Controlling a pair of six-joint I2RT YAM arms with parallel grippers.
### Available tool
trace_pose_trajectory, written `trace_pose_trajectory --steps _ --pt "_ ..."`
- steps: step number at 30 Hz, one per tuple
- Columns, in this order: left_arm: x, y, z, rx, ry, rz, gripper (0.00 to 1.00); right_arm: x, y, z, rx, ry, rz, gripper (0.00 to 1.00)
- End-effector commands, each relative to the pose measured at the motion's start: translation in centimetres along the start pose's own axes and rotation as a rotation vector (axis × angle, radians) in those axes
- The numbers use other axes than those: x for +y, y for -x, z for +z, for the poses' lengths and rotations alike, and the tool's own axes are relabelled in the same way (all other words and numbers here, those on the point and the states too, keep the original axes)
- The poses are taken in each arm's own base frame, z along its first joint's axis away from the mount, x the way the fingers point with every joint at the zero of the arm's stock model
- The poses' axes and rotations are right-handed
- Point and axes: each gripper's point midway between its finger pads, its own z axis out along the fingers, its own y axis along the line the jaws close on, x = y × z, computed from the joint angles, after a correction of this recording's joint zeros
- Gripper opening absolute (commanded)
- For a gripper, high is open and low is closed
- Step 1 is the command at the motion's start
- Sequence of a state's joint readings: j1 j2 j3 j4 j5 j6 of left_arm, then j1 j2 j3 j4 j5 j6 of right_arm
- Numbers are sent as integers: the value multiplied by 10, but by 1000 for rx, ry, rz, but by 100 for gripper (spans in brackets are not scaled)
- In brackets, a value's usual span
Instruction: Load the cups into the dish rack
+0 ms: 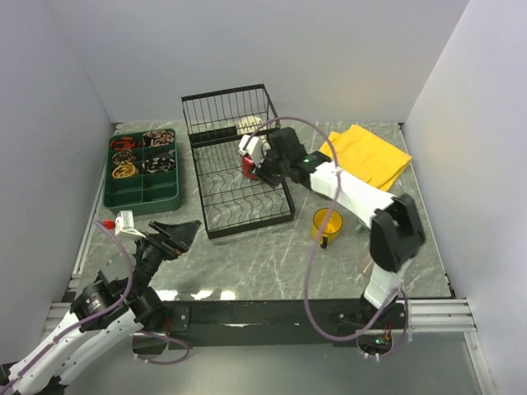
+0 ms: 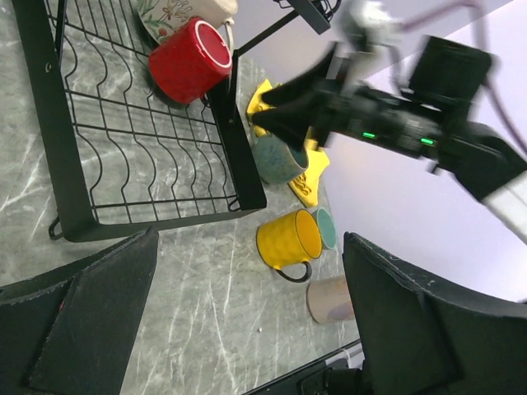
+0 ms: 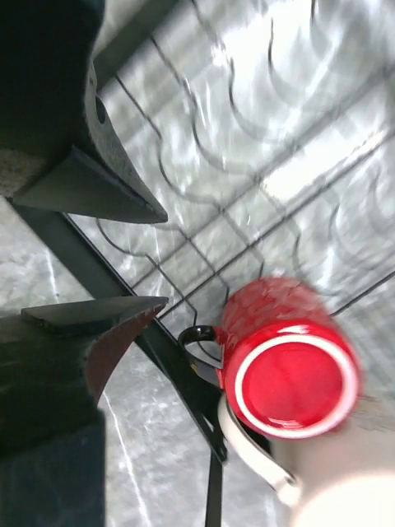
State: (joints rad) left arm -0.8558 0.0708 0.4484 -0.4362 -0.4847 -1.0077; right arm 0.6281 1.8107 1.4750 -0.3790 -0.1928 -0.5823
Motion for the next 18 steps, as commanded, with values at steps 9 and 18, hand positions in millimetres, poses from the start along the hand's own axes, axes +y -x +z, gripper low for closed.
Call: trace_pose_trajectory --steps 9,18 --pt "-49 6 -1 38 -158 37 96 3 -1 -153 -235 62 175 64" --pt "-91 -93 48 487 -236 156 99 -14 -77 -233 -349 -160 406 90"
